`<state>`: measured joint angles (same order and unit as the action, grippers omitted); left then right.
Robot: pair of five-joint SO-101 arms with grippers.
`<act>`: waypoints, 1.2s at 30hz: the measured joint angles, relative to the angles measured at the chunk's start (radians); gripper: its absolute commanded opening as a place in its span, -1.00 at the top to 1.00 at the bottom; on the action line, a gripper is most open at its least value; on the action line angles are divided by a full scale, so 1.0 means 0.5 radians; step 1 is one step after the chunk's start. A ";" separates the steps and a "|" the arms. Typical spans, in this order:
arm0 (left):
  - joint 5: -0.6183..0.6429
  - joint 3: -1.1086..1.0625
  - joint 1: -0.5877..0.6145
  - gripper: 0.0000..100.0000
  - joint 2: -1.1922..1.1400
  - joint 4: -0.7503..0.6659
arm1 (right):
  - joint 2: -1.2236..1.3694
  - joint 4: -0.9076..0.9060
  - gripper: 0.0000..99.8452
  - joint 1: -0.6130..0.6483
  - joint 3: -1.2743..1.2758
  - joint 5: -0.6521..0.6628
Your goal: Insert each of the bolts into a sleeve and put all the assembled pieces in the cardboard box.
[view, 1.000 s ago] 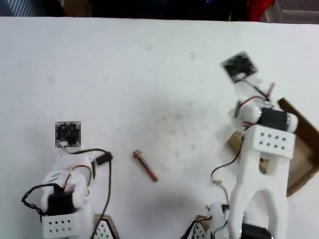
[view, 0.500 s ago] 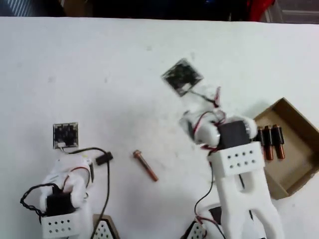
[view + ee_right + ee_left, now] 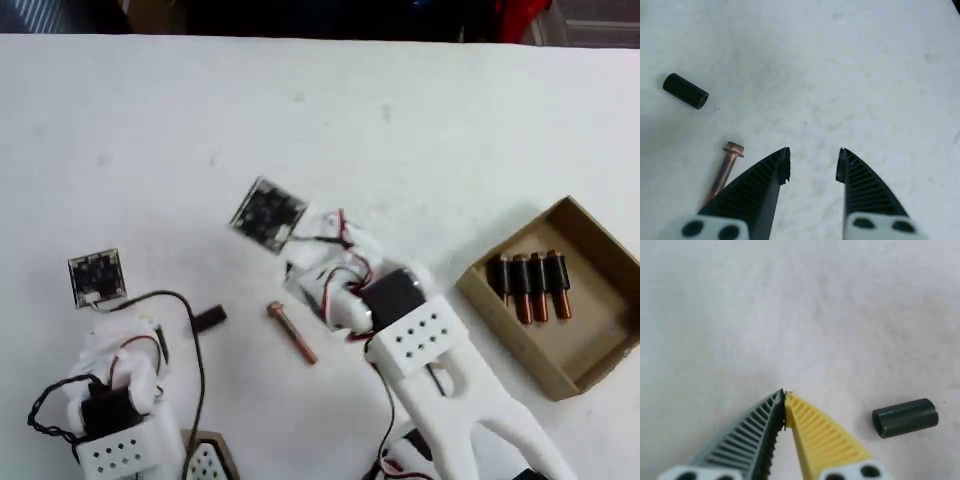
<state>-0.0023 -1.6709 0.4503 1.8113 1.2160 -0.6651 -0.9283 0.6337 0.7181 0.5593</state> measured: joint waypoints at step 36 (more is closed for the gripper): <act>0.000 0.000 0.298 0.96 0.000 0.000 | 0.832 0.700 0.49 0.497 0.089 0.463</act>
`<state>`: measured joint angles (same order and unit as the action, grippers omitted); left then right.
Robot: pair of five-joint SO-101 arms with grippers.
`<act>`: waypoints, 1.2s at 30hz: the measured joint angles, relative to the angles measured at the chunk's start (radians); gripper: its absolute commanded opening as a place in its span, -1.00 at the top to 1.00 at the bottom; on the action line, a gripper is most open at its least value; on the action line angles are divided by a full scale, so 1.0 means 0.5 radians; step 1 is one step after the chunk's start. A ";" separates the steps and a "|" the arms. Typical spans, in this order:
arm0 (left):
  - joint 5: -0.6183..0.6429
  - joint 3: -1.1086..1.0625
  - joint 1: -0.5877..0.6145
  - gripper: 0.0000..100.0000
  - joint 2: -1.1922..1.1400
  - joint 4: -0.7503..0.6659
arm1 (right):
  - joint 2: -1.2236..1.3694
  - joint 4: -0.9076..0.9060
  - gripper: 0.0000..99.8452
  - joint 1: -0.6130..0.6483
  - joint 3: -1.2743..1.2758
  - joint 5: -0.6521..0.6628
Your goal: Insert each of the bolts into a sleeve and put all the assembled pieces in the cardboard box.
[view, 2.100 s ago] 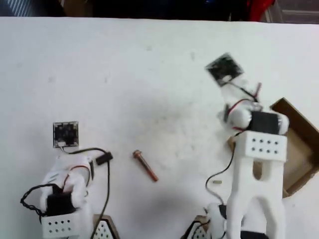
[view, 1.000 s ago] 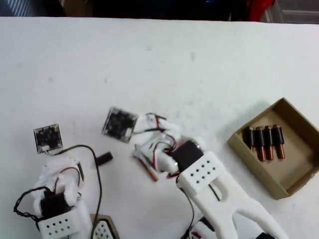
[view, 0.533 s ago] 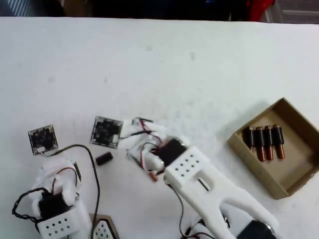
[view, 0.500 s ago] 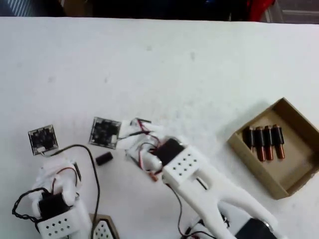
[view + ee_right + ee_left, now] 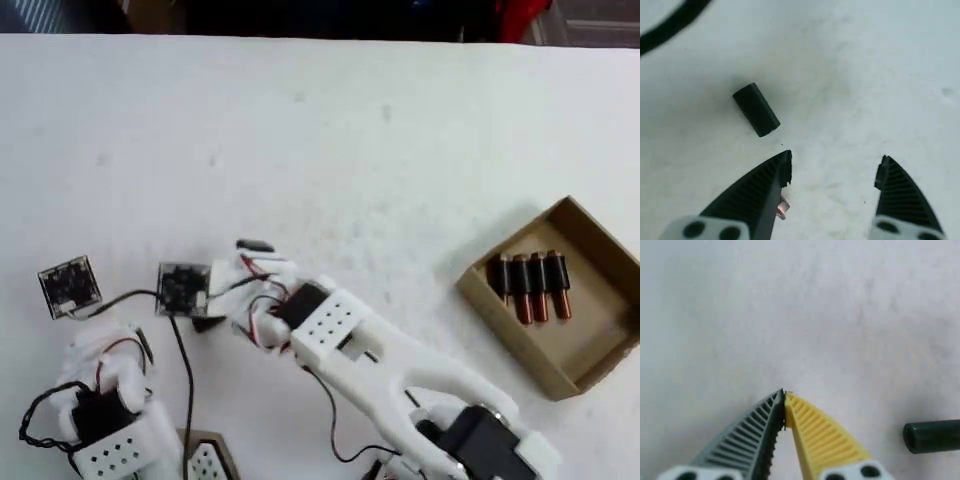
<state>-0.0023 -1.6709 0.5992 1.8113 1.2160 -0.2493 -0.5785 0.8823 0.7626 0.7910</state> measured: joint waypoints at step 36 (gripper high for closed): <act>0.000 0.000 0.000 0.96 0.003 0.000 | 0.565 0.457 0.49 0.288 -0.003 0.083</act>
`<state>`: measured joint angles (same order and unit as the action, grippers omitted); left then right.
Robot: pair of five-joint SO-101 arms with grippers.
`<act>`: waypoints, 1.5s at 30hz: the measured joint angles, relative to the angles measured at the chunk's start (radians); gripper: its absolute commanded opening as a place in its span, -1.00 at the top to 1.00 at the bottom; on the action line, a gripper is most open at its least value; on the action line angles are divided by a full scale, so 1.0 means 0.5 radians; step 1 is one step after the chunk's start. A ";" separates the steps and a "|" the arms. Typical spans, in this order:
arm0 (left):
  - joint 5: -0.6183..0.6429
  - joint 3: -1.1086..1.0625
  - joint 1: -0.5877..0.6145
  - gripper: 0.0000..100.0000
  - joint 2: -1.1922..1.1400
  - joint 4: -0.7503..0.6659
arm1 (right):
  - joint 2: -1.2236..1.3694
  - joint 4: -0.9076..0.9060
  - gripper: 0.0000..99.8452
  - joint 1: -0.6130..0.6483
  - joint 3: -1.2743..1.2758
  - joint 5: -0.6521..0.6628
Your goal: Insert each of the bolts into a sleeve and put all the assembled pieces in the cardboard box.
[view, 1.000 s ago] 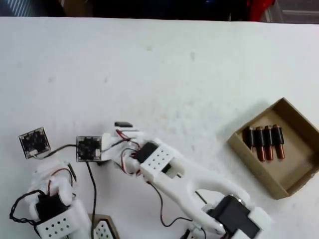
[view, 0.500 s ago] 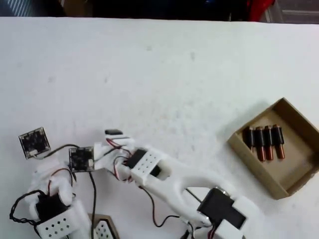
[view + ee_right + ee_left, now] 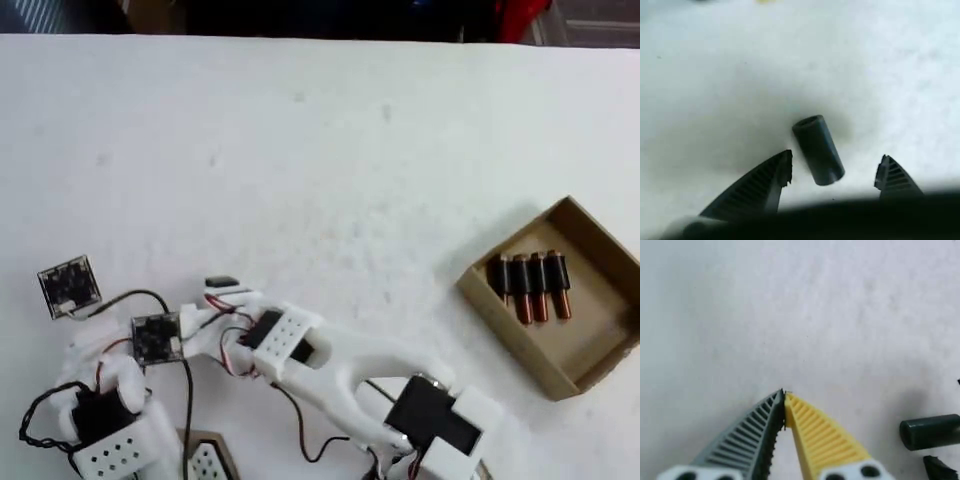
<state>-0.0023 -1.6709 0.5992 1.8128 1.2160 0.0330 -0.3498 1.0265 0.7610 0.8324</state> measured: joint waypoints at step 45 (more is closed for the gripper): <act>-0.003 0.000 0.000 0.95 0.000 0.000 | 0.000 0.018 0.96 -0.500 -0.058 0.000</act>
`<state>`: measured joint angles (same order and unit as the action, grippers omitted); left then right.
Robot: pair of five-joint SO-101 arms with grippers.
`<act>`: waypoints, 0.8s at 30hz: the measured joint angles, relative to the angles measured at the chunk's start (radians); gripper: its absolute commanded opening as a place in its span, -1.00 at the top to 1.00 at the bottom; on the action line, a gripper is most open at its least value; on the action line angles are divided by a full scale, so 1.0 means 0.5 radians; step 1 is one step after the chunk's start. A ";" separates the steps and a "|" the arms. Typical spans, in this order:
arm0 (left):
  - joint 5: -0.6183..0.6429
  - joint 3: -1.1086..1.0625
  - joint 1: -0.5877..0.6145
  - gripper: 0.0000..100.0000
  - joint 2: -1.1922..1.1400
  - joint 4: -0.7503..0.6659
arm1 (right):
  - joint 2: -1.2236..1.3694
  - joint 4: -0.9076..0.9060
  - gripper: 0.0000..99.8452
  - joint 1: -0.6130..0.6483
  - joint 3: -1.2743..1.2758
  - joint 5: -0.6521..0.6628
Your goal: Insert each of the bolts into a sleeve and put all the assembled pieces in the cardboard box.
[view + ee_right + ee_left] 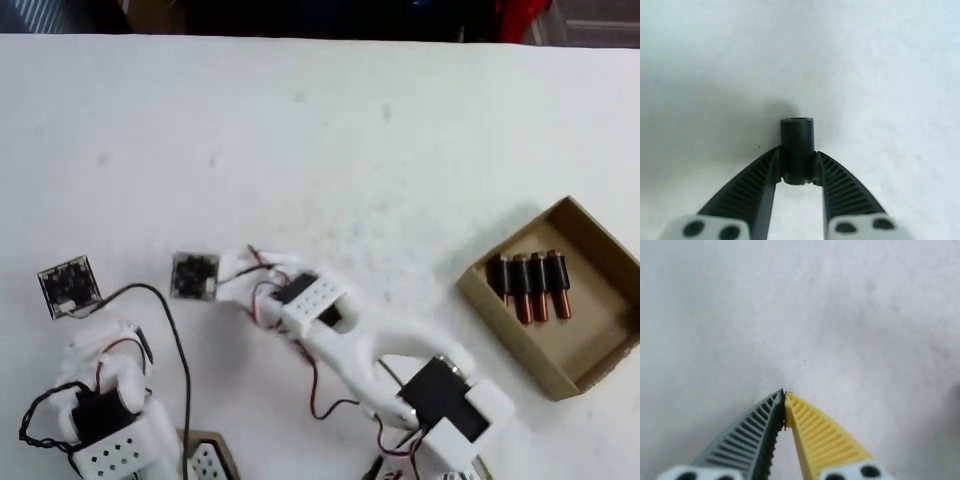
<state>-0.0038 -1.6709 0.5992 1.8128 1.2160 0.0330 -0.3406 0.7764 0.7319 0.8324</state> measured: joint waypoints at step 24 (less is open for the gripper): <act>0.000 0.000 0.000 0.95 0.000 0.000 | -0.439 -0.730 0.96 -0.712 -0.015 -0.516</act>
<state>-0.0038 -1.6709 0.5992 1.8128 1.2160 -0.1864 -0.7058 0.4204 0.7242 0.5746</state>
